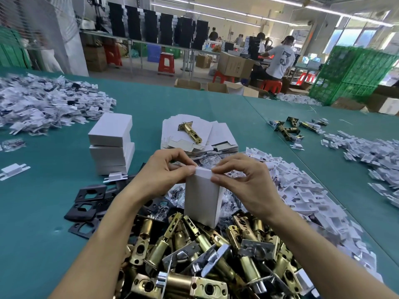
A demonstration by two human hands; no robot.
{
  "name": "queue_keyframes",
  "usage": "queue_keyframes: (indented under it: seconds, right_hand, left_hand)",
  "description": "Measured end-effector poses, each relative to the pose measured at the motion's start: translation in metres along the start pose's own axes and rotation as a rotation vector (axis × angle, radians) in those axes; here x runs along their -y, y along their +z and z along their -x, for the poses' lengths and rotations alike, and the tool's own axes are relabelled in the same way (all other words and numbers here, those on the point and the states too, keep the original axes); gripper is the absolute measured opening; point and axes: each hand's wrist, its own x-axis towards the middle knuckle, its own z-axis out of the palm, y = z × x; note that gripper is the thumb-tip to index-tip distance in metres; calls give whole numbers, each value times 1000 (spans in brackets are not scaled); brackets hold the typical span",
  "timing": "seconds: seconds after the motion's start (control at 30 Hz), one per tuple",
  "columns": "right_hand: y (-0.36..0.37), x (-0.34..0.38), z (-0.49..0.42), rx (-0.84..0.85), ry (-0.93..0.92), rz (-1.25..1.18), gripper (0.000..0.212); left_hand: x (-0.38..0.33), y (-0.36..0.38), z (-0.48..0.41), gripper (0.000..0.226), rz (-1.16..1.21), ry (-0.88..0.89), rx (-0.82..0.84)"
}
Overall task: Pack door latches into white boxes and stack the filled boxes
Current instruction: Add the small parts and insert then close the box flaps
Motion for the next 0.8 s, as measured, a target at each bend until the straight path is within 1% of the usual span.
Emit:
queue_keyframes:
  seconds: [0.07, 0.17, 0.23, 0.3, 0.37, 0.43, 0.57, 0.63, 0.77, 0.8]
  right_hand:
    - [0, 1, 0, -6, -5, 19, 13]
    - [4, 2, 0, -49, 16, 69, 15]
    - [6, 3, -2, -99, 68, 50, 13]
    - [7, 5, -5, -151, 126, 3, 14]
    - [10, 8, -6, -159, 128, 60, 14]
    - [13, 10, -4, -138, 83, 115, 11]
    - [11, 3, 7, -19, -33, 141, 9]
    - [9, -3, 10, 25, -28, 134, 15]
    - [7, -7, 11, 138, 32, 103, 41]
    - [7, -8, 11, 160, 42, 100, 42]
  left_hand:
    - [1, -2, 0, 13, 27, 0, 21]
    - [1, -1, 3, 32, 18, 2, 127]
    - [1, 1, 3, 42, -26, 13, 119]
    - [1, 2, 2, 46, -31, 25, 103]
    - [1, 2, 2, 45, -13, 29, 100]
    - [2, 0, 2, 40, 6, 31, 113]
    - [4, 1, 3, 34, 77, 21, 147]
    - [5, 4, 3, 31, 75, 20, 143]
    - [11, 2, 0, 28, 97, 43, 143]
    - [12, 1, 0, 28, 96, 51, 145]
